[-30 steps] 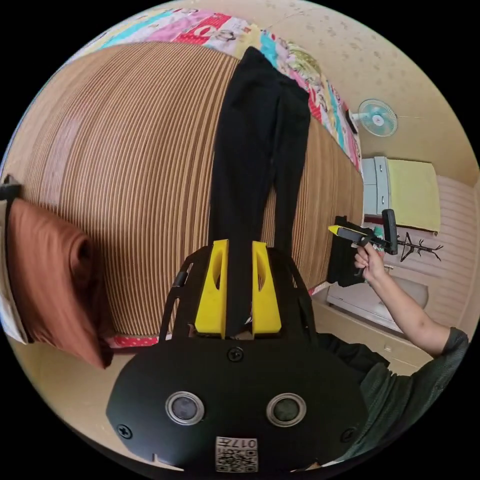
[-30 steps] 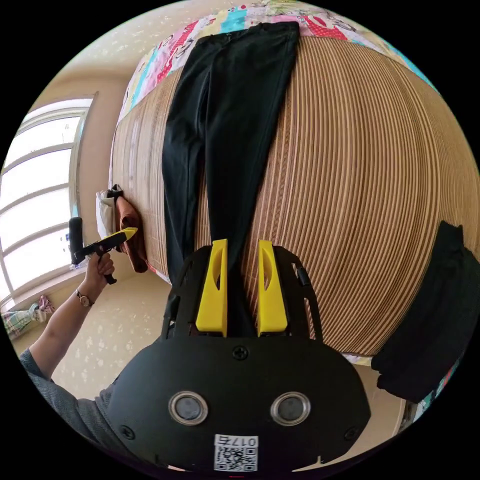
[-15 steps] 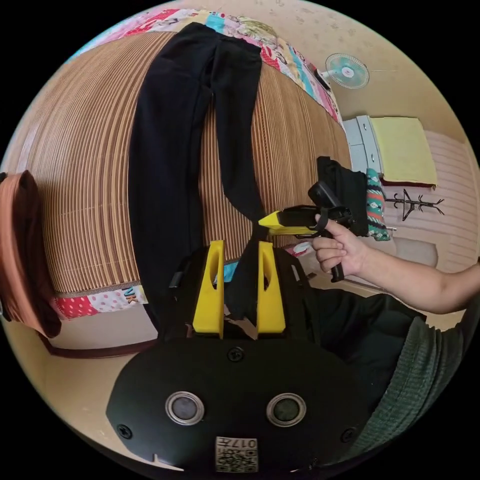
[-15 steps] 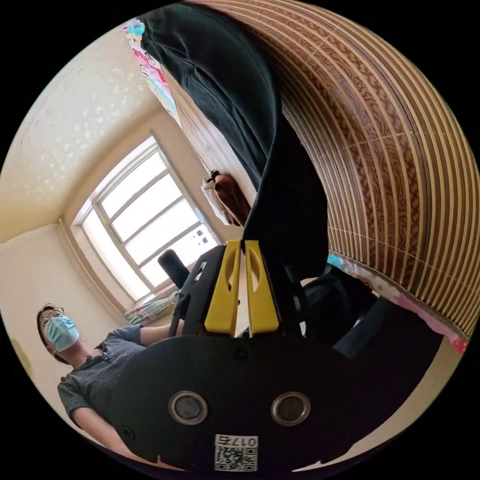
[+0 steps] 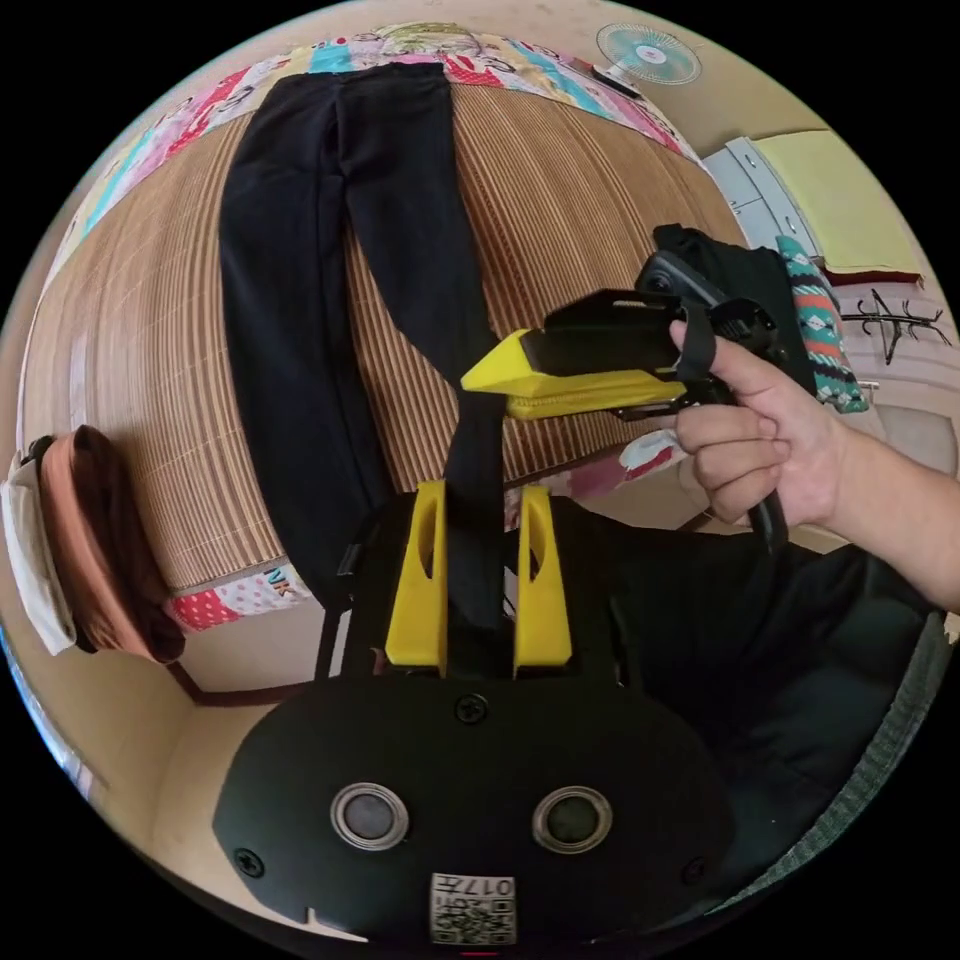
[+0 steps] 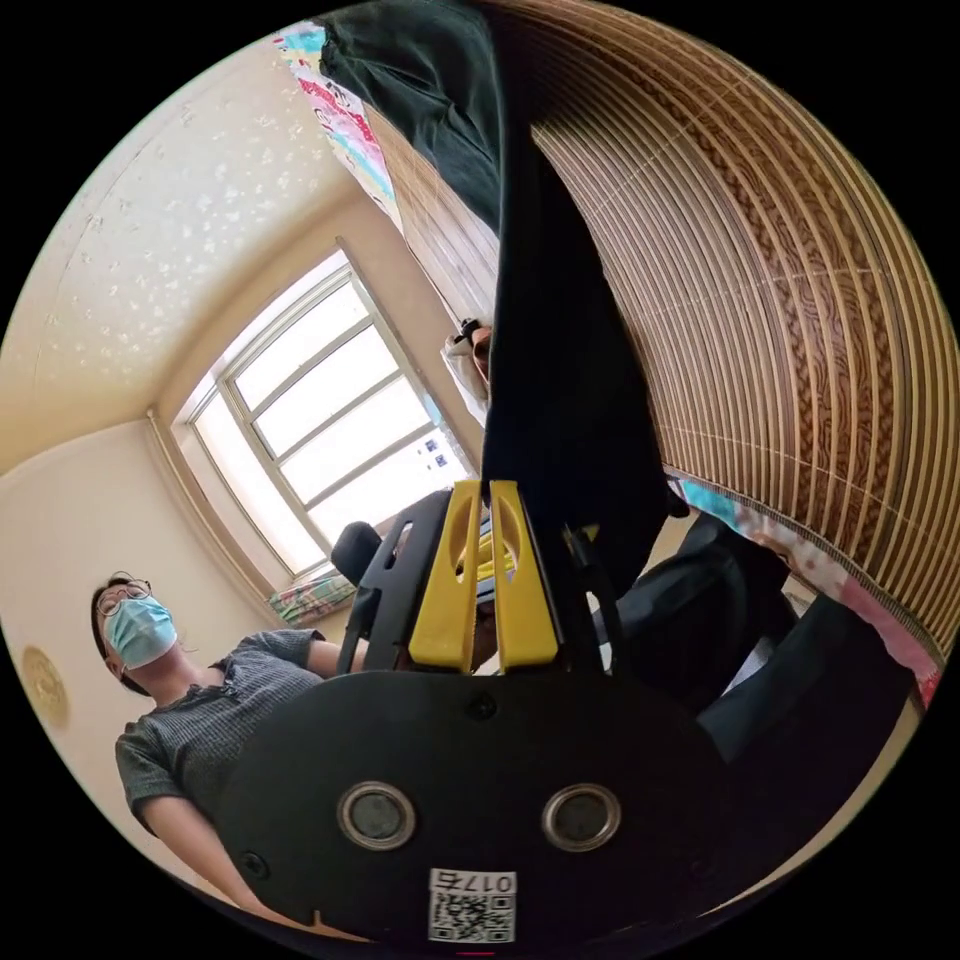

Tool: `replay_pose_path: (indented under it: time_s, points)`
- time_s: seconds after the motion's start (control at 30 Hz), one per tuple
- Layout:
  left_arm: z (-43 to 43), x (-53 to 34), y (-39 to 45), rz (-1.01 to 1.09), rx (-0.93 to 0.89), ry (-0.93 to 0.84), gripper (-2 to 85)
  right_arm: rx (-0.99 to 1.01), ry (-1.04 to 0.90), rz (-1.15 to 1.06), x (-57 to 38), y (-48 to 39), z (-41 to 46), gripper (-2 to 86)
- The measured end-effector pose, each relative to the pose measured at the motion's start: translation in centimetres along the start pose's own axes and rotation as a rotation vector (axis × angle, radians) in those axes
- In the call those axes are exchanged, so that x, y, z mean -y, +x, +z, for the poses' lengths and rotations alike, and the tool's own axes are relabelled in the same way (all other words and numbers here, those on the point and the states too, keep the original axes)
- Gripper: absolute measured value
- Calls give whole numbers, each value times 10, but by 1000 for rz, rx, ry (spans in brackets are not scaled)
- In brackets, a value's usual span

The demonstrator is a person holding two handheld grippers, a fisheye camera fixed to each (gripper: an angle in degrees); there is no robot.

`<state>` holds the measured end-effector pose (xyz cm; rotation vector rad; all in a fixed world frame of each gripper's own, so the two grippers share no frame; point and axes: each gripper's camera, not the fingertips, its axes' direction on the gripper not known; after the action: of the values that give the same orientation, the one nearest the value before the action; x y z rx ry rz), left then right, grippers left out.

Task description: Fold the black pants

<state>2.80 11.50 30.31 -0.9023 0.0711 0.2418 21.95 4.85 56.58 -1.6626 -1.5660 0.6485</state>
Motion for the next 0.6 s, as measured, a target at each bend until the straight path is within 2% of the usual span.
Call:
replay_pose_path:
  time_s: [0.13, 0.2, 0.27, 0.47, 0.6]
  points:
    - [3, -6, -37, -85, -191, -3, 21, -133, -74, -138, 35, -23, -41, 42]
    - [1, -10, -50, -116, -272, 10, 17, -206, 18, -190, 58, -38, -80, 69]
    - [-2, -14, -56, -101, -356, 42, 14, -259, 217, -270, 96, -60, -142, 112]
    - [8, -26, -68, -22, -570, 72, 10, -344, 612, -314, 212, -119, -247, 139]
    - [21, -40, -76, 1, -610, 80, 10, -379, 679, -324, 267, -153, -253, 143]
